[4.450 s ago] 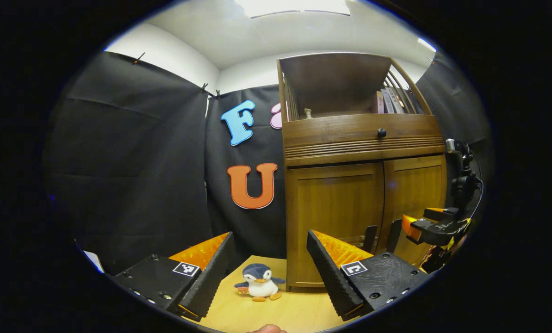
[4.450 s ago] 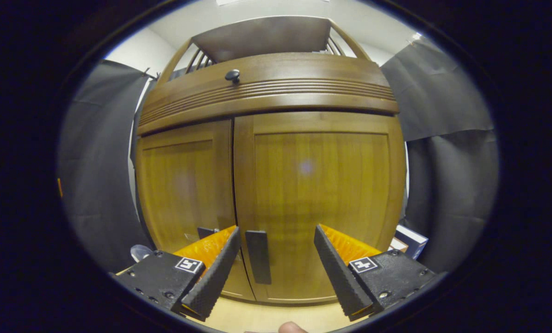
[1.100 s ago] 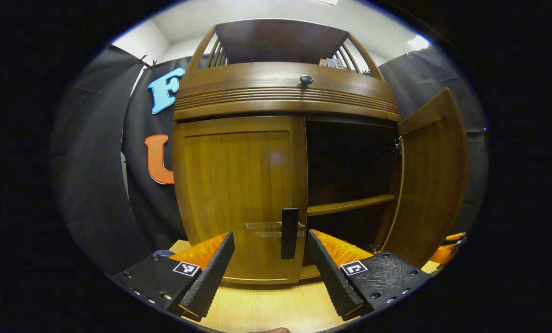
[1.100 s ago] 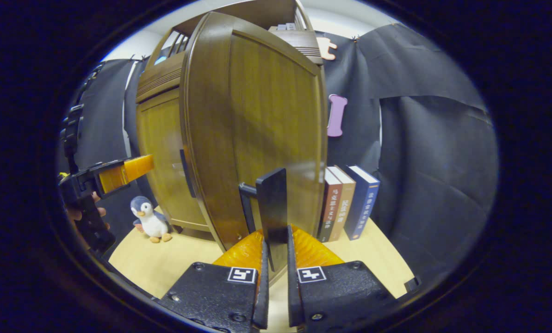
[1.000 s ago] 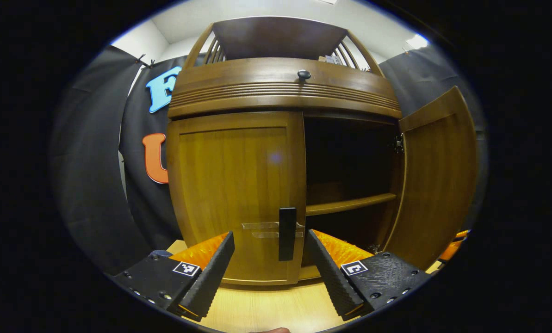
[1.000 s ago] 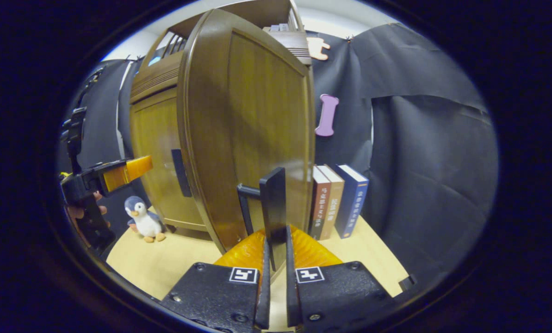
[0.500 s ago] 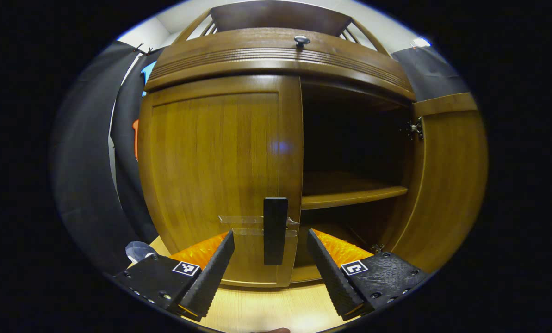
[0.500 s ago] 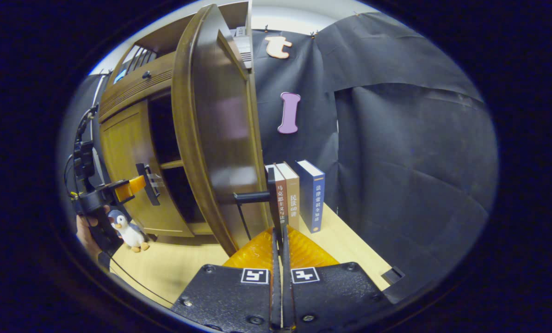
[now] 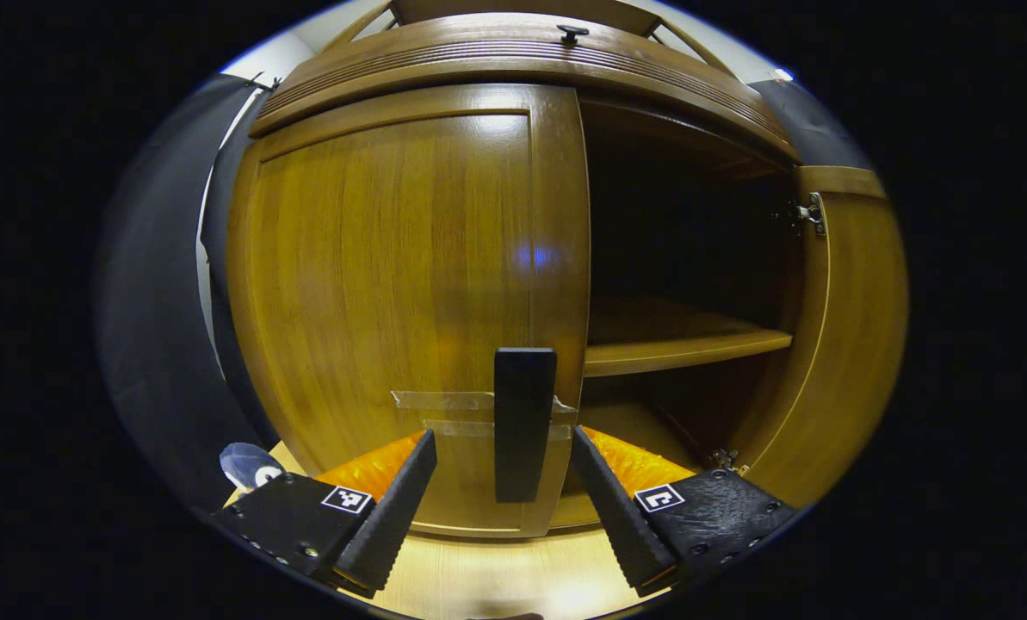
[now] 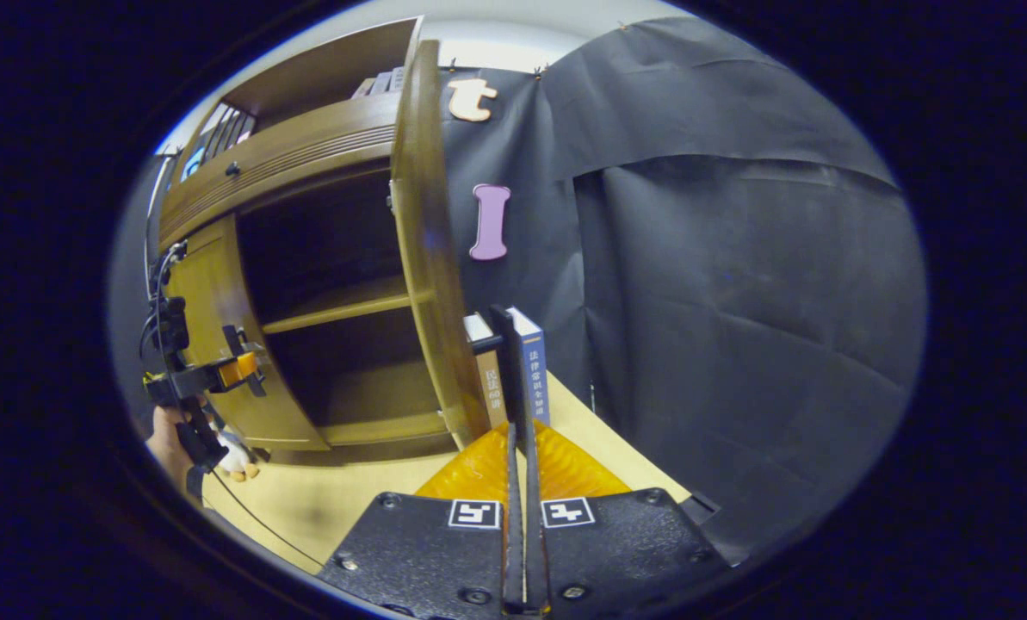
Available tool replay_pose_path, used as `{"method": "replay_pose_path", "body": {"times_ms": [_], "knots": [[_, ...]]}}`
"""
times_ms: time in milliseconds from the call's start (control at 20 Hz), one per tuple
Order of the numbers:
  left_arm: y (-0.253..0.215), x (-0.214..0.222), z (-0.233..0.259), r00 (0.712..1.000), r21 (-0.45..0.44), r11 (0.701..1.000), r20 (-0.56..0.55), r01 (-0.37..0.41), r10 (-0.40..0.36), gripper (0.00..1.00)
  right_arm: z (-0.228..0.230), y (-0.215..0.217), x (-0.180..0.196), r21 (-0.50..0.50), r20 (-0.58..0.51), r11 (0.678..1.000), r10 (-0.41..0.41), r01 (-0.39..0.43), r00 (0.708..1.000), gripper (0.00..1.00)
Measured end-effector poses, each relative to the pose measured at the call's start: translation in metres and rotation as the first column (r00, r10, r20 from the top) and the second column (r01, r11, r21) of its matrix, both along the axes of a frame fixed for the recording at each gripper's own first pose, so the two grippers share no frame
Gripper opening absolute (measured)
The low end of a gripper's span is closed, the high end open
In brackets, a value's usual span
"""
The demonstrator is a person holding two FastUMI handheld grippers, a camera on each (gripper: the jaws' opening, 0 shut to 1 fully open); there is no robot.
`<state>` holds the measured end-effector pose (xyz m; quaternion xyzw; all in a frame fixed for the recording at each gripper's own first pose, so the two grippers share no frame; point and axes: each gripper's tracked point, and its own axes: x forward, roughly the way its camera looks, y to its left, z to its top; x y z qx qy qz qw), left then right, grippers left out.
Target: Open the right door of the double-door shoe cabinet with the right hand, and open the left door with the left hand.
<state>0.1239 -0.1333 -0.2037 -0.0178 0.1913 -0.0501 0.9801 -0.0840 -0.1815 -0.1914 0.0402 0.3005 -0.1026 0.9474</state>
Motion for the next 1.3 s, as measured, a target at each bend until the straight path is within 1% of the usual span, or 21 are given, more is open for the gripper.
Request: {"method": "replay_pose_path", "body": {"times_ms": [150,200,250,300,350,400,550,600,650,700,750,800,850,900,950,1000,1050,1100,1150,1200,1300], "knots": [[-0.003,0.014,-0.003,1.000,0.019,1.000,-0.001,0.019,-0.019,0.94,0.009,0.000,-0.003,-0.036,0.025,0.999,-0.002,0.003,1.000,0.05],[-0.003,0.016,-0.006,1.000,0.025,0.999,-0.004,0.023,-0.023,0.77,0.012,0.001,-0.003,-0.053,0.036,0.999,0.002,-0.001,0.999,0.05],[-0.003,0.021,-0.009,1.000,0.032,0.999,-0.005,0.027,-0.026,0.72,0.015,0.003,-0.004,-0.069,0.046,0.998,0.007,-0.004,0.999,0.05],[-0.003,0.023,-0.011,1.000,0.041,0.999,-0.004,0.024,-0.024,0.72,0.019,0.007,-0.004,-0.077,0.056,0.997,0.018,-0.014,0.998,0.05],[-0.009,0.026,-0.013,0.999,0.023,0.999,-0.005,0.047,-0.047,0.68,0.021,0.011,-0.004,-0.079,0.067,0.996,0.032,-0.027,0.997,0.00],[-0.011,0.025,-0.011,0.998,0.019,0.998,0.010,0.057,-0.058,0.63,0.023,0.015,-0.005,-0.080,0.073,0.996,0.043,-0.037,0.996,0.07],[-0.014,0.026,-0.011,0.995,0.056,0.994,0.028,0.092,-0.094,0.37,0.028,0.027,-0.006,-0.068,0.076,0.995,0.077,-0.072,0.994,0.13],[-0.012,0.023,-0.011,0.995,0.059,0.994,0.031,0.092,-0.094,0.42,0.026,0.032,-0.005,-0.066,0.074,0.994,0.093,-0.088,0.993,0.17],[-0.013,0.024,-0.011,0.994,0.061,0.993,0.031,0.101,-0.103,0.36,0.025,0.037,-0.005,-0.064,0.069,0.992,0.109,-0.105,0.992,0.20],[-0.011,0.021,-0.009,0.994,0.052,0.993,0.032,0.107,-0.108,0.36,0.024,0.041,-0.004,-0.063,0.067,0.991,0.123,-0.119,0.990,0.26],[-0.012,0.025,-0.011,0.993,0.049,0.993,0.029,0.109,-0.111,0.30,0.023,0.045,-0.004,-0.066,0.063,0.990,0.133,-0.129,0.989,0.29],[-0.011,0.024,-0.011,0.993,0.053,0.992,0.027,0.110,-0.112,0.30,0.023,0.047,-0.004,-0.068,0.062,0.989,0.138,-0.133,0.989,0.34],[-0.011,0.024,-0.011,0.994,0.053,0.993,0.024,0.109,-0.110,0.22,0.023,0.049,-0.003,-0.069,0.064,0.989,0.138,-0.134,0.988,0.35],[-0.010,0.024,-0.012,0.995,0.043,0.994,0.017,0.100,-0.101,0.30,0.023,0.052,-0.002,-0.069,0.068,0.988,0.142,-0.137,0.988,0.39],[-0.011,0.023,-0.010,0.994,0.042,0.993,0.016,0.106,-0.106,0.31,0.025,0.054,-0.001,-0.071,0.073,0.988,0.143,-0.138,0.987,0.39],[-0.009,0.020,-0.011,0.993,0.042,0.993,0.006,0.115,-0.115,0.22,0.025,0.056,-0.002,-0.069,0.079,0.987,0.147,-0.142,0.986,0.40],[-0.010,0.018,-0.010,0.993,0.035,0.992,0.004,0.122,-0.122,0.22,0.025,0.059,-0.003,-0.066,0.081,0.987,0.152,-0.147,0.985,0.39],[-0.010,0.015,-0.009,0.992,0.026,0.991,0.000,0.128,-0.128,0.31,0.024,0.060,-0.003,-0.064,0.079,0.986,0.158,-0.153,0.984,0.41],[-0.010,0.011,-0.008,0.991,0.021,0.991,0.001,0.133,-0.133,0.22,0.021,0.060,-0.004,-0.066,0.073,0.985,0.162,-0.158,0.984,0.39],[-0.008,0.006,-0.009,0.991,0.023,0.991,0.002,0.135,-0.135,0.22,0.020,0.060,-0.005,-0.067,0.067,0.985,0.163,-0.159,0.984,0.41],[-0.005,-0.002,-0.008,0.991,0.037,0.990,0.003,0.133,-0.133,0.23,0.017,0.062,-0.006,-0.060,0.063,0.984,0.172,-0.169,0.983,0.39]]}}
